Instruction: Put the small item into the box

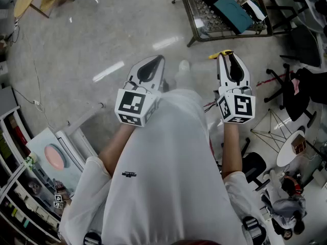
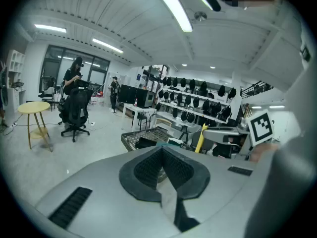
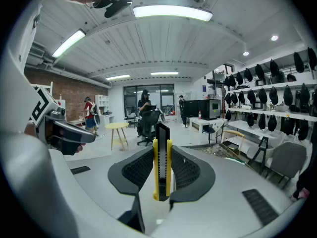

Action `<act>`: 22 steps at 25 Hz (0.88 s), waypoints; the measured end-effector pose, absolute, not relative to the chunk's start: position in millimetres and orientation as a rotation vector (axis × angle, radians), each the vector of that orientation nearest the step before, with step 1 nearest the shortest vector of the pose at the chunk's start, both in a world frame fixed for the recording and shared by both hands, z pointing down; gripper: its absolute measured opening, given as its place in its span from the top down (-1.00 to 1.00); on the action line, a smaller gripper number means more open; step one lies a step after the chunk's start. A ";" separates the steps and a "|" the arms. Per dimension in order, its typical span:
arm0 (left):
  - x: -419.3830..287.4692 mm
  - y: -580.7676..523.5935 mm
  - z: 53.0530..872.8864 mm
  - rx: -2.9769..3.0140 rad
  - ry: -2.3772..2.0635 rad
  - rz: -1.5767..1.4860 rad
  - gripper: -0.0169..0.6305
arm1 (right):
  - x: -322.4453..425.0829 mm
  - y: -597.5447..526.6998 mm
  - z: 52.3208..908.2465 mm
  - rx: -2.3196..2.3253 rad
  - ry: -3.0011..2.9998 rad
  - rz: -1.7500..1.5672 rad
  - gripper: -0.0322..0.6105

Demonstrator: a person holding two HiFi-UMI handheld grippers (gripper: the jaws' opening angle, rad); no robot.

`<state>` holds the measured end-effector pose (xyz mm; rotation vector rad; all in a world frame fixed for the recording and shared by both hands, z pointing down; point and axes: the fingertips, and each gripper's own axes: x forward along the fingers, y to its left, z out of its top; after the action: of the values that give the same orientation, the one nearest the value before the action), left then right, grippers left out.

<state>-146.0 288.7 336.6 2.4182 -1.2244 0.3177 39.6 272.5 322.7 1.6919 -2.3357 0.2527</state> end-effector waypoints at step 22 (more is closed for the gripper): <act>48.0 317.3 306.3 2.463 -1.287 0.338 0.94 | 197.0 318.4 307.0 1.652 -2.516 0.338 0.57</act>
<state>48.0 317.3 306.3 2.4630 -1.2868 0.3380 197.0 318.4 307.0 1.6515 -2.5159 0.3379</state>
